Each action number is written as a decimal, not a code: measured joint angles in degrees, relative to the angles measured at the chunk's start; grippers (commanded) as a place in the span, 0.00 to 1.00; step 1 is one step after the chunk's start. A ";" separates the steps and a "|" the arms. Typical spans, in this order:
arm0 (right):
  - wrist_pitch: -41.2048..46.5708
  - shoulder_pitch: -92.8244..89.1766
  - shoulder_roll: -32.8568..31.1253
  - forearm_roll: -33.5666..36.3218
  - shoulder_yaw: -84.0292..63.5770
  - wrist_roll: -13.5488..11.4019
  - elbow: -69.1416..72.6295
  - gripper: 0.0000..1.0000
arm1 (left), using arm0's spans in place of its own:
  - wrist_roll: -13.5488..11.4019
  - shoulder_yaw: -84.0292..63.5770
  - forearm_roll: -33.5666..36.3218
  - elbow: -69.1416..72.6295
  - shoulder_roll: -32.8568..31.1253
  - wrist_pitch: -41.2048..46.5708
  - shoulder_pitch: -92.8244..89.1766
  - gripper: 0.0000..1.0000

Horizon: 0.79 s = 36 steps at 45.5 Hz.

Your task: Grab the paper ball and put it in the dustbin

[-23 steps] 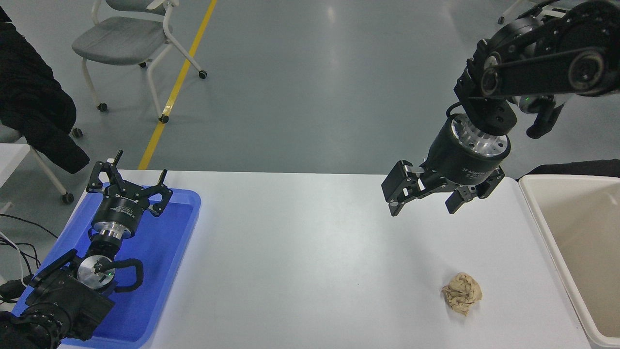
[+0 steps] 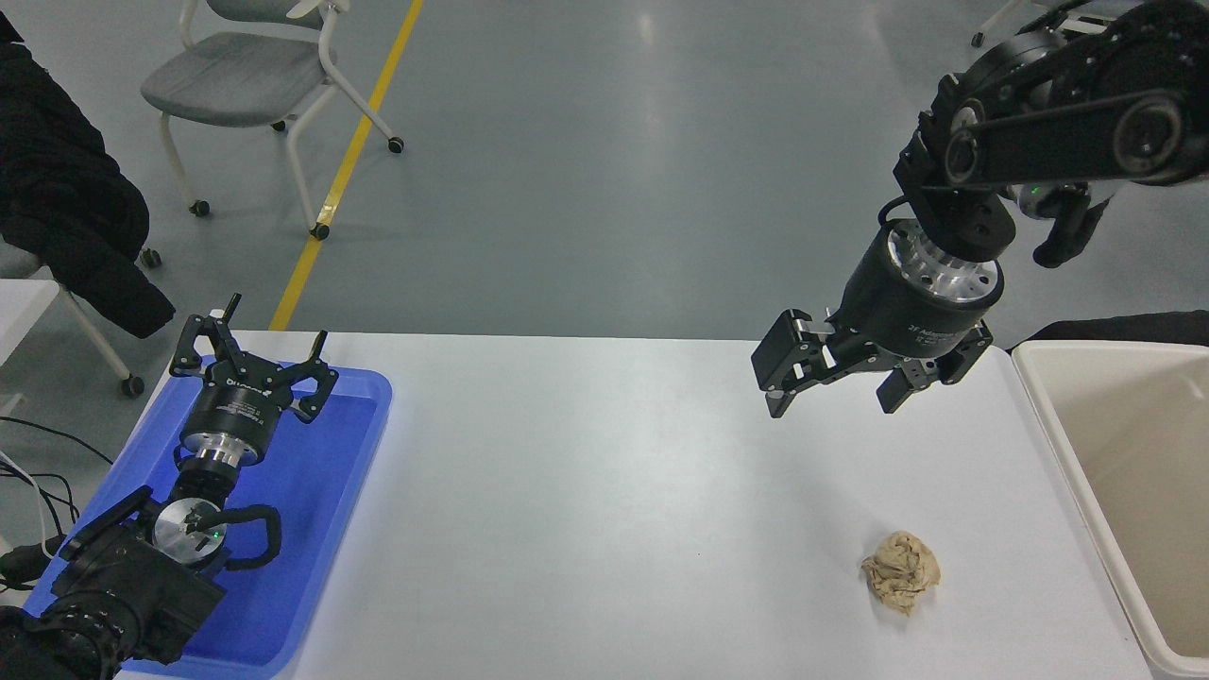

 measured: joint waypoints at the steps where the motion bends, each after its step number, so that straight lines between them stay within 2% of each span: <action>1: -0.01 -0.14 0.00 -0.15 -0.01 0.00 -0.03 1.00 | 0.00 0.00 0.00 0.00 0.00 0.00 0.00 1.00; 17: -2.89 -6.59 -1.88 -3.81 0.45 0.15 -1.84 1.00 | 0.00 0.02 0.00 0.01 0.00 0.00 0.02 1.00; 36: -10.36 -28.04 -14.62 -21.11 7.18 0.13 -9.05 1.00 | 0.05 0.01 0.01 -0.02 0.00 0.00 0.01 1.00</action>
